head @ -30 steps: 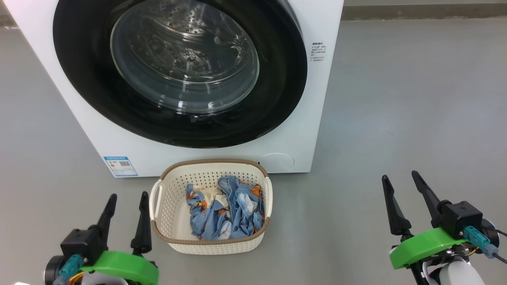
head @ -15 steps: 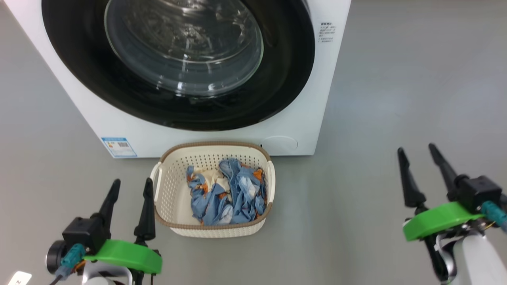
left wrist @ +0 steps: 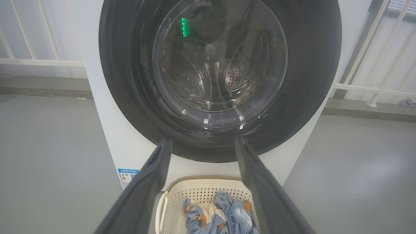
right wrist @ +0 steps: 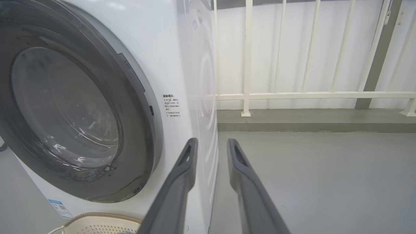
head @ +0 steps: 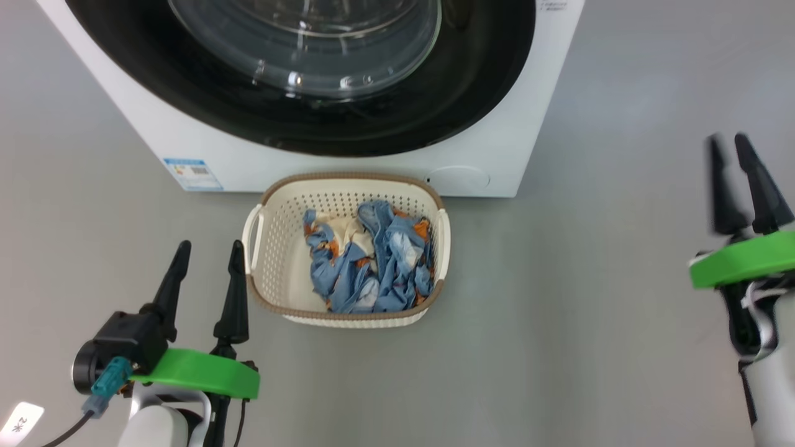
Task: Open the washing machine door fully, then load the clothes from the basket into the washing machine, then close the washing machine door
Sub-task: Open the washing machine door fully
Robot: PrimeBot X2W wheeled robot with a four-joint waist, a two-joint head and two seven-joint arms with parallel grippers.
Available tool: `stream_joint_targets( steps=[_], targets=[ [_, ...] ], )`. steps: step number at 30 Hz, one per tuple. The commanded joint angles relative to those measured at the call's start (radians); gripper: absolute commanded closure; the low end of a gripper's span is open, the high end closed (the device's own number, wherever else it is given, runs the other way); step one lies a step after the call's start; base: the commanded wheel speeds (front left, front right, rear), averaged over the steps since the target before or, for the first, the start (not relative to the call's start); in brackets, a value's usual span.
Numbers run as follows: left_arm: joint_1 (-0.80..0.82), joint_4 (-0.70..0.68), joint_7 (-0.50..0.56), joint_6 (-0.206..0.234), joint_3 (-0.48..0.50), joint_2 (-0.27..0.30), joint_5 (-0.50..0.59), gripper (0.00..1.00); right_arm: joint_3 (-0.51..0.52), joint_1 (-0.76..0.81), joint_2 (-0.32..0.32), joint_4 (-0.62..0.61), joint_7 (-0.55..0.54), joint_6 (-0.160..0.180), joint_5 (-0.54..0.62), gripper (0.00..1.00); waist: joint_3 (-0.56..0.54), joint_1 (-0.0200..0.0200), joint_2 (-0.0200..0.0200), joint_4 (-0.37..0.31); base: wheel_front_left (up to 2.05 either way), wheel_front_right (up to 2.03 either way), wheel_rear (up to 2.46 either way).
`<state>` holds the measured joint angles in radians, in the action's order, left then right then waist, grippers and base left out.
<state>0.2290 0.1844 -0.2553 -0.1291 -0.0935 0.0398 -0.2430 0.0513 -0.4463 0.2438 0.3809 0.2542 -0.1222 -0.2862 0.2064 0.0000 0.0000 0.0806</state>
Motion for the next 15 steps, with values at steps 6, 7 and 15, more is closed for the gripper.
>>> stream_joint_targets(
  steps=[6, 7, 15],
  targets=[
    [0.049, -0.026, -0.006, -0.002, 0.016, 0.011, 0.012, 0.00, -0.010, -0.108, 0.026, 0.038, 0.008, -0.008, -0.179, 1.00, 0.067, 0.0000, 0.0000, 0.043, 0.00, 0.00, 0.00],
    [0.053, -0.027, -0.006, -0.002, 0.013, 0.011, 0.013, 0.00, -0.015, -0.126, 0.035, 0.050, 0.008, -0.008, -0.213, 1.00, 0.074, 0.0000, 0.0000, 0.048, 0.00, 0.00, 0.00],
    [0.080, -0.046, -0.006, -0.002, 0.002, 0.011, -0.002, 0.00, -0.088, -0.269, 0.131, 0.097, -0.053, -0.008, -0.537, 1.00, 0.125, 0.0000, 0.0000, 0.090, 0.00, 0.00, 0.00]
  ],
)
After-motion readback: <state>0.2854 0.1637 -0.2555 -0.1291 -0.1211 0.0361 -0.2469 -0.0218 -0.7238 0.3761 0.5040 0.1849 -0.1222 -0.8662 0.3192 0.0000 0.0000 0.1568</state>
